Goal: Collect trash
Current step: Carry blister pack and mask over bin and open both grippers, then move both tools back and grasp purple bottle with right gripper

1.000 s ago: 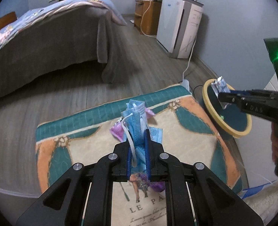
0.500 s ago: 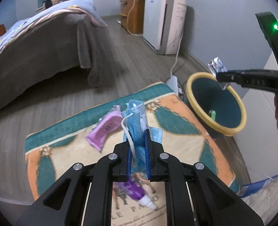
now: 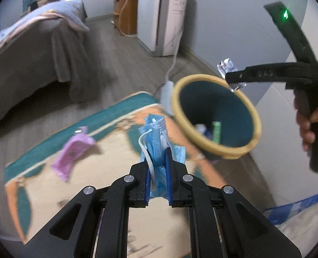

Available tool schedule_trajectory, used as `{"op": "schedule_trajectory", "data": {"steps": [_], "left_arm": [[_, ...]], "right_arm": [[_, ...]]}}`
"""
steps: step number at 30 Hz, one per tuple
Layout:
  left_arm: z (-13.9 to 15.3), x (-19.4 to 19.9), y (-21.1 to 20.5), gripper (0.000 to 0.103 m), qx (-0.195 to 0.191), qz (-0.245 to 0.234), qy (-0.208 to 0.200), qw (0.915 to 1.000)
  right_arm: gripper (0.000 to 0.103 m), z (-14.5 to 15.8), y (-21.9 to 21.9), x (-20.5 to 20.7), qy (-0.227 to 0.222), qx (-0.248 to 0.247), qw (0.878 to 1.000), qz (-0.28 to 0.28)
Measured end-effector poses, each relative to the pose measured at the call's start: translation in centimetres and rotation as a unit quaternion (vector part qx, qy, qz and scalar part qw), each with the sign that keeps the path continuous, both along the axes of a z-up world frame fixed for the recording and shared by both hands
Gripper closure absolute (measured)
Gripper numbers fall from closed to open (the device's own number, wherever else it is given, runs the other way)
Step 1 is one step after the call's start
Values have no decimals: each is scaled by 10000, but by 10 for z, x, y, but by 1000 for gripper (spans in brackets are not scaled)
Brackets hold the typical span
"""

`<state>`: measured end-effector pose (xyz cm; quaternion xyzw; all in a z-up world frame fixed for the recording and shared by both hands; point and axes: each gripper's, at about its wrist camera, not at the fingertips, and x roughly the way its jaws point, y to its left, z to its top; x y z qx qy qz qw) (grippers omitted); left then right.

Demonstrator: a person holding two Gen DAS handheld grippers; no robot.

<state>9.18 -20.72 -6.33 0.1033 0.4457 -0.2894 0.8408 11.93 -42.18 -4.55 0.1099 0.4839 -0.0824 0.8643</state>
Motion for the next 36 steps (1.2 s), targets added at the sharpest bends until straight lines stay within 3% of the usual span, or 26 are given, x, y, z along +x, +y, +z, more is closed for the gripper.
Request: {"op": "schedule_trajectory", "data": {"steps": [5,13,16,17,18,20,24,27,30,36], "left_arm": [[-6,-3,-55,90,131,-492,-44,9987],[-5,10,-120,89,206,-990,-316,9944],[5,19,-123,75,-37,-875,-450,9951],[8,22,-123,66,-95,-852,-466,9952],[10,24,-121,55,-147,-832,-486,9952],[15,25,-117,46,-212,-810,-565,9949],[17,24,-104,26,-124,-679,-680,9953],[17,25,-86,17,-143,-482,-602,9969],[20,26,-60,12,-137,-223,-573,9980],[33,27,3,8,114,330,-663,9972]], "right_arm": [[83,-22,-42,-9,252,64,9979,-591],[83,-24,-52,-12,190,148,9960,-865],[82,-19,-51,-10,101,51,9960,-881],[78,-18,-52,-10,82,24,9959,-900],[67,-17,-52,-10,71,31,9957,-919],[50,-18,-51,-8,84,56,9957,-917],[31,-20,-43,-4,141,59,9969,-771],[15,-16,-34,-2,75,22,9978,-661],[6,-12,-26,1,53,-36,9983,-571],[6,-6,3,8,62,-187,9993,-308]]}}
